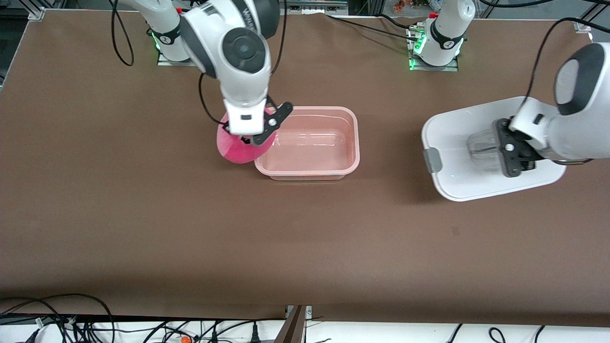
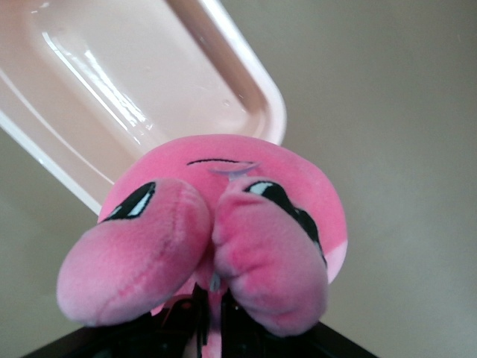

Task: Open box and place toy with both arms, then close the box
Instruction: 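Lower the pink plush into the open box with the right gripper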

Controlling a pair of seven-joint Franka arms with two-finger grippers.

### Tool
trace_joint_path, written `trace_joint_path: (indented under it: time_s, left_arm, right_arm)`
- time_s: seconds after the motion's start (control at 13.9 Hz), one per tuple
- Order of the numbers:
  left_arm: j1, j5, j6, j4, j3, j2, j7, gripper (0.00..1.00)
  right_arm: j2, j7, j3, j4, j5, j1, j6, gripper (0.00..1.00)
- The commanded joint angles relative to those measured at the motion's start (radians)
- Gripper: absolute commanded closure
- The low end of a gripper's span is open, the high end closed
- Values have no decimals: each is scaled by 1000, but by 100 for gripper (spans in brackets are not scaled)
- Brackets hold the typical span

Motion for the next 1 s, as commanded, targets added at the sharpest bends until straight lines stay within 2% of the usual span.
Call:
trace_joint_path:
  time_s: [0.0, 0.14, 0.36, 0.93]
  left_arm:
    - [78, 33, 16, 13, -17, 15, 114, 100]
    - [107, 38, 41, 11, -16, 20, 151, 100]
    - [118, 37, 64, 13, -17, 33, 189, 100]
    - [115, 24, 58, 18, -28, 24, 198, 100]
  right_arm:
    - [95, -81, -9, 141, -53, 90, -48, 100]
    - [142, -141, -9, 198, -107, 145, -85, 100]
    - [179, -161, -12, 207, -136, 189, -90, 100]
    - [294, -185, -15, 208, -181, 191, 2, 100]
